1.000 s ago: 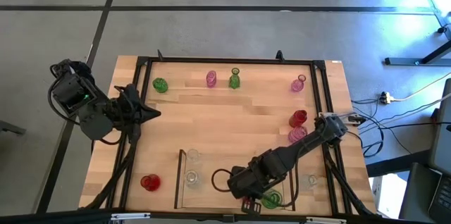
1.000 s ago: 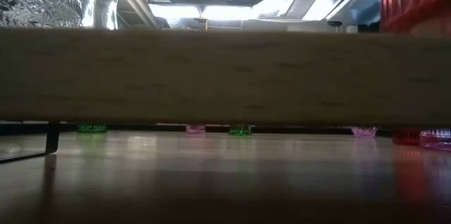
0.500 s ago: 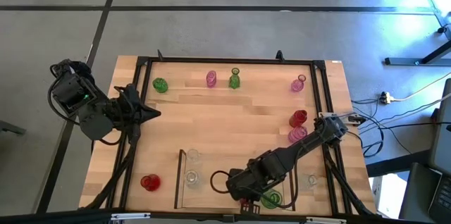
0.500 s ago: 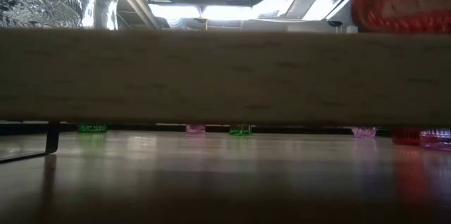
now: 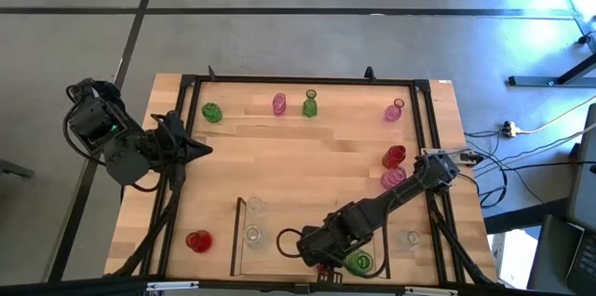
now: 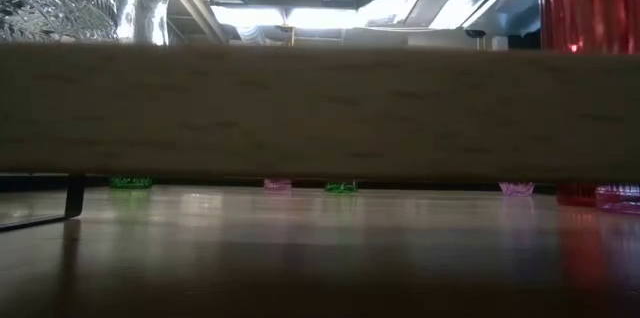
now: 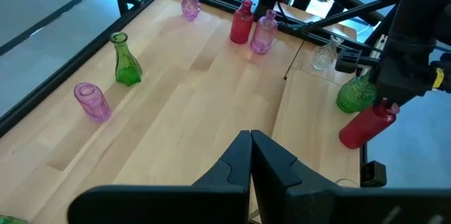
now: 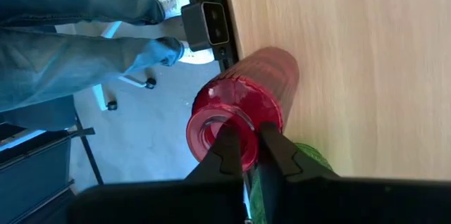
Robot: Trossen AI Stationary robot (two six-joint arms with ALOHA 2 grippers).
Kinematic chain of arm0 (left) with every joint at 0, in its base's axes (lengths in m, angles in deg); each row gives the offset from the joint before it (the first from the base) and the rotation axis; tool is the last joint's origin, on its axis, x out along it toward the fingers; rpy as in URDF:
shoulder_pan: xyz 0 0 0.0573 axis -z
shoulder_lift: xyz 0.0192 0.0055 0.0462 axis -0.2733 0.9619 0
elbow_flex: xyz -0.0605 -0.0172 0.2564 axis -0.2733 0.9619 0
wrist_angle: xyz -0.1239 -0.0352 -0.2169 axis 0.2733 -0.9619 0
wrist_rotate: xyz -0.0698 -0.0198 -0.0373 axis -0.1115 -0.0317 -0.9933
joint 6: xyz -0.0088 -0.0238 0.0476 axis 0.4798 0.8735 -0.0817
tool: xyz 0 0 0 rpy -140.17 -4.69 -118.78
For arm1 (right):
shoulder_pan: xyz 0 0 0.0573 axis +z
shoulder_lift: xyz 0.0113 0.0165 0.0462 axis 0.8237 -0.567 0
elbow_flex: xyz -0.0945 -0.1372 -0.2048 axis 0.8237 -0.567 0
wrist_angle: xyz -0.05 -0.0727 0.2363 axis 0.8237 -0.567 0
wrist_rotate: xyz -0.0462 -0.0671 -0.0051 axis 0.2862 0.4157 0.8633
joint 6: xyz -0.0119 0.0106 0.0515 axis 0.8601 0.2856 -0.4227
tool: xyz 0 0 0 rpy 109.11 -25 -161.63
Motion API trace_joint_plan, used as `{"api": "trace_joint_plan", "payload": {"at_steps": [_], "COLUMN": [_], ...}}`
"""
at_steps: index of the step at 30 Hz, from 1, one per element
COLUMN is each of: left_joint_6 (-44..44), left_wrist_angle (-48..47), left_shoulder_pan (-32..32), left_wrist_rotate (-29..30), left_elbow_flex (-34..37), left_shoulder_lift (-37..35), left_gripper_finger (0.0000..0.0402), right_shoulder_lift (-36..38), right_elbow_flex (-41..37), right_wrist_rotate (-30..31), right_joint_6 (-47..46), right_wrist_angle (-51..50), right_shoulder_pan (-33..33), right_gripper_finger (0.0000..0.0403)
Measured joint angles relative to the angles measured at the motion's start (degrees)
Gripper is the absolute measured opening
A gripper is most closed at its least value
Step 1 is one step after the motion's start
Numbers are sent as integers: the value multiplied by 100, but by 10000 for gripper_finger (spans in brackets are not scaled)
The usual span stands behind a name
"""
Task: Sort vases onto shelf
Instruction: Put the middle top red vase on the shelf
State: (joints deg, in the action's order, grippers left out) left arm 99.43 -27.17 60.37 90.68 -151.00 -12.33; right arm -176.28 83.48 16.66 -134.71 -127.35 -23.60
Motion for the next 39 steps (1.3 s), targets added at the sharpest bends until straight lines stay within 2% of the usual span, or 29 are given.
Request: {"api": "trace_joint_plan", "payload": {"at_steps": [10,21,39], "left_joint_6": [0,2,2], "left_wrist_angle": [0,0,2], "left_shoulder_pan": [0,0,1], "left_wrist_rotate": [2,2,2], "left_elbow_flex": [0,0,0], "left_shoulder_lift": [0,0,0], "left_gripper_finger": [0,0,0], "right_shoulder_lift": [7,7,7], "right_elbow_flex": [0,-4,379], "right_wrist_rotate": [41,144,192], "right_joint_6": [-11,-12,-156], "right_wrist_angle": [-104,-113,-385], "right_shoulder_pan": [-11,-11,-81], "right_gripper_finger": [4,56,60]}}
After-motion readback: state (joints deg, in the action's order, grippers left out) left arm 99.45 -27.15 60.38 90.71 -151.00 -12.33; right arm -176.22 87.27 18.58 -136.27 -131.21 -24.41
